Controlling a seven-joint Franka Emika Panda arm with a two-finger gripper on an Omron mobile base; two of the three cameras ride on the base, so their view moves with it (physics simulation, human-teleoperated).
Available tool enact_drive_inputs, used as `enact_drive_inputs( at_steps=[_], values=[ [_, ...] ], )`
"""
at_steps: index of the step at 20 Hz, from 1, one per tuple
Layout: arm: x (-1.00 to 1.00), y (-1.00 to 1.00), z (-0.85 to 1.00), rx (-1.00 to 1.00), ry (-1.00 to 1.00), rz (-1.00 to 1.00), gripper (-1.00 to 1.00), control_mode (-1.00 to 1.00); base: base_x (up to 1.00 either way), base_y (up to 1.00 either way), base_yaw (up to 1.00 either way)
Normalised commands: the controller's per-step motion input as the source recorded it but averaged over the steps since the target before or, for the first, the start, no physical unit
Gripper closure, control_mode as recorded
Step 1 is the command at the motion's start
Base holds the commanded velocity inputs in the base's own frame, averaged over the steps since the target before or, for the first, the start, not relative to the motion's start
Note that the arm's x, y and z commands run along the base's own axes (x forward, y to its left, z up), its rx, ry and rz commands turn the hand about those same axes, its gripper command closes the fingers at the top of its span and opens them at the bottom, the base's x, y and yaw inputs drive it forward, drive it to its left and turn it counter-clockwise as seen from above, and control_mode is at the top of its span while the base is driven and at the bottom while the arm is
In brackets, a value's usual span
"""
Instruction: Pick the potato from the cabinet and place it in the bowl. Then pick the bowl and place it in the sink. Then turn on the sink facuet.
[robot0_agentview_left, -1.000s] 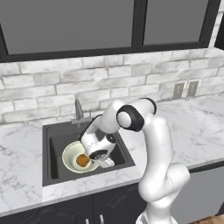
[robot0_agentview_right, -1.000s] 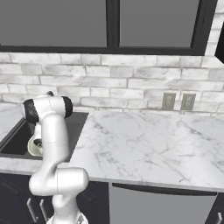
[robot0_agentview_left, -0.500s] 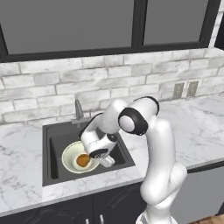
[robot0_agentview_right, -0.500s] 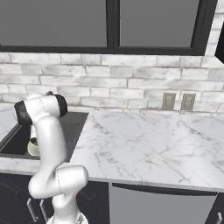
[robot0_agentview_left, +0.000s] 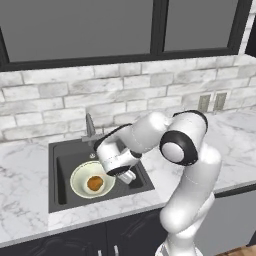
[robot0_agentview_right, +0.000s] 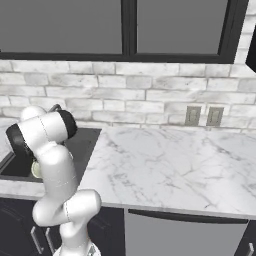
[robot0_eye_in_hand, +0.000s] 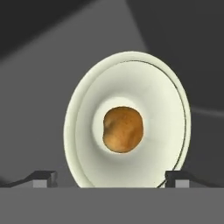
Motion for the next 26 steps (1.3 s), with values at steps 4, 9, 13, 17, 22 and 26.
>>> enact_drive_inputs(
  at_steps=[4, 9, 13, 17, 22, 26],
  values=[
    [-0.04, -0.14, 1.00, 0.02, 0.00, 0.00, -1.00, -1.00, 0.00, 0.00, 0.00],
    [0.00, -0.13, 1.00, 0.08, 0.06, -0.02, -1.00, -1.00, 0.00, 0.00, 0.00],
    [0.00, -0.08, 1.00, 0.10, 0.14, -0.09, -1.00, -1.00, 0.00, 0.00, 0.00],
    [0.07, -0.01, 1.00, 0.07, 0.19, -0.09, -1.00, -1.00, 0.00, 0.00, 0.00],
    [0.05, 0.00, 1.00, 0.04, 0.15, -0.06, -1.00, -1.00, 0.00, 0.00, 0.00],
    [0.00, -0.03, 1.00, 0.03, 0.06, -0.05, -1.00, -1.00, 0.00, 0.00, 0.00]
  ],
)
